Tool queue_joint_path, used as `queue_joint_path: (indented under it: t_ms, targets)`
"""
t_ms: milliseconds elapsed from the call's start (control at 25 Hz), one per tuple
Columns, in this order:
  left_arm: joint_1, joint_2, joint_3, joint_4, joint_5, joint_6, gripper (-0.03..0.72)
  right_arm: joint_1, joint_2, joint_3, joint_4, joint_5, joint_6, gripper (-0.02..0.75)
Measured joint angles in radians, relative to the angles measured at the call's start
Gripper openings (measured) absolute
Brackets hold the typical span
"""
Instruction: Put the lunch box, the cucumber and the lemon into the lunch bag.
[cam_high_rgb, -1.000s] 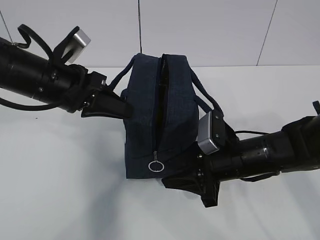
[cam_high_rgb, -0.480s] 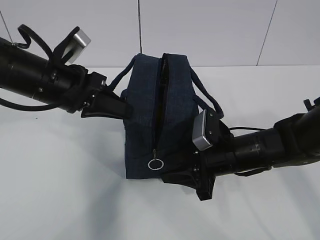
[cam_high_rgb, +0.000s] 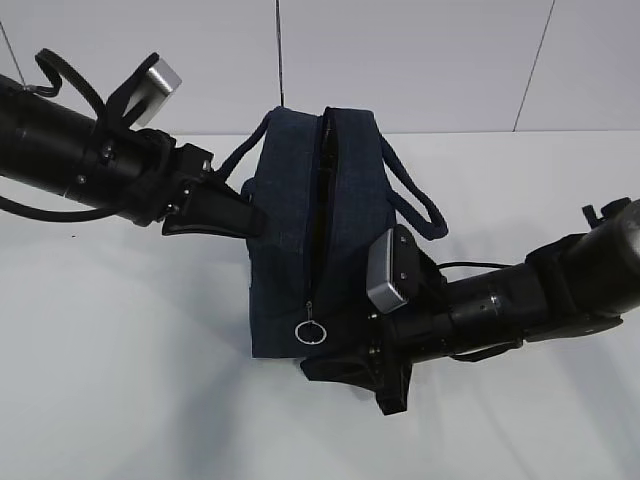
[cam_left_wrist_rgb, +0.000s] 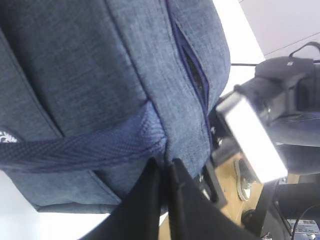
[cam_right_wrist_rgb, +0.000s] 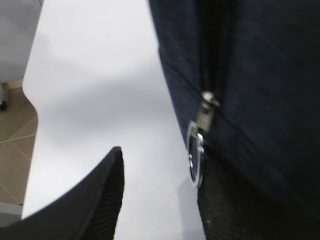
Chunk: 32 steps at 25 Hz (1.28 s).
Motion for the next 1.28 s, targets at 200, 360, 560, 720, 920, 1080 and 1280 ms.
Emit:
queue_joint_path:
  t_ms: [200, 360, 560, 720, 920, 1080, 1280]
  targets:
    - [0.0, 0.0, 0.0, 0.002, 0.0, 0.0, -0.009, 0.036, 0.006, -0.011, 0.0, -0.004, 0.0, 0.361]
    - [0.0, 0.0, 0.0, 0.002, 0.002, 0.0, -0.009, 0.037, 0.006, -0.029, 0.0, -0.033, 0.0, 0.361]
    - [0.0, 0.0, 0.0, 0.002, 0.004, 0.0, -0.009, 0.038, 0.009, -0.06, -0.002, -0.038, 0.021, 0.361]
    - [0.0, 0.0, 0.0, 0.002, 0.007, 0.0, -0.009, 0.038, 0.012, -0.078, -0.006, -0.038, 0.067, 0.361]
    - [0.0, 0.0, 0.0, 0.002, 0.011, 0.0, -0.009, 0.038, 0.019, -0.083, -0.006, -0.038, 0.083, 0.361]
    - [0.0, 0.0, 0.0, 0.004, 0.018, 0.0, -0.009, 0.038, 0.019, -0.084, -0.006, -0.038, 0.085, 0.351]
    - [0.0, 0.0, 0.0, 0.003, 0.02, 0.0, -0.009, 0.038, 0.019, -0.084, -0.006, -0.038, 0.087, 0.255]
